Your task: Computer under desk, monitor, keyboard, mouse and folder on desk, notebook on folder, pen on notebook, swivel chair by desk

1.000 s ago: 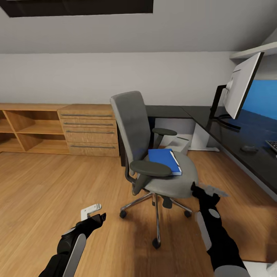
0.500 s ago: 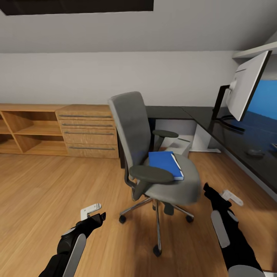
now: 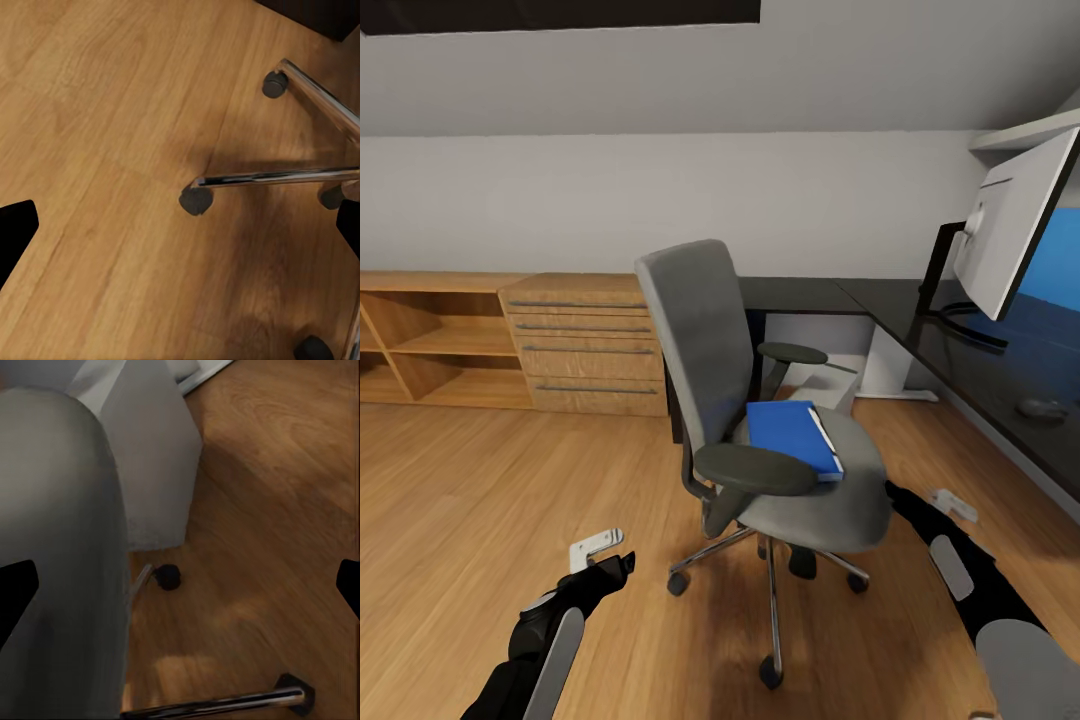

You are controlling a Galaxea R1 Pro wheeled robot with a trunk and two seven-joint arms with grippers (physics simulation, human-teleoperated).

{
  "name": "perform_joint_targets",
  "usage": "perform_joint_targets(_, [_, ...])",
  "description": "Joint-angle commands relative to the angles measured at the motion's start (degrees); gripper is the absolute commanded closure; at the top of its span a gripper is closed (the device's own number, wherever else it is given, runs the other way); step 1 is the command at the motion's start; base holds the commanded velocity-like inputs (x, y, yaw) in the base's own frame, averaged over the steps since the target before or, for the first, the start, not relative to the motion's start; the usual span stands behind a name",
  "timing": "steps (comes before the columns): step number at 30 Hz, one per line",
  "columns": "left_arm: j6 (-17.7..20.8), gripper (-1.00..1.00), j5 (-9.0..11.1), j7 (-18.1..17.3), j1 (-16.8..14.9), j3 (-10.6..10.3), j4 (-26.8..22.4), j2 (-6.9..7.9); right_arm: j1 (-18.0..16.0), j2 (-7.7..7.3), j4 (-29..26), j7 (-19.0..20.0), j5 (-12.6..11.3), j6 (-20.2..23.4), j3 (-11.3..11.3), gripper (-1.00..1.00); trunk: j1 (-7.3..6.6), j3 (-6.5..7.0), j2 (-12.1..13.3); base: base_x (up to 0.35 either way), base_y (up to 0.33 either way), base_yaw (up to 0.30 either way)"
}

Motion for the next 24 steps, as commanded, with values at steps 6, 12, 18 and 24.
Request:
perform_joint_targets(6, [0.2,-1.0,0.6,0.4,0.0,0.0,-0.1,0.0,-1.4,-1.0,5.9,0.7,-3.0,-0.8,-0.4,-1.0,-0.01,-0.06,0.0,0.0,0.0,0.0])
perform_joint_targets(12, [0.1,-1.0,0.6,0.4,0.0,0.0,-0.1,0.0,-1.5,-1.09,6.2,0.4,-9.3,1.9,-0.4,-1.0,-0.01,-0.06,0.0,0.078,0.0,0.0])
perform_joint_targets(18, [0.2,-1.0,0.6,0.4,0.0,0.0,-0.1,-0.07,-1.5,-1.17,5.9,0.4,-17.3,10.4,-0.6,-1.0,-0.01,-0.06,0.0,0.102,0.0,0.0])
perform_joint_targets(24, [0.1,-1.0,0.6,0.4,0.0,0.0,0.0,-0.08,-1.5,-1.1,5.6,0.6,-17.8,10.6,-1.8,-1.0,-0.01,-0.06,0.0,0.166,0.0,0.0])
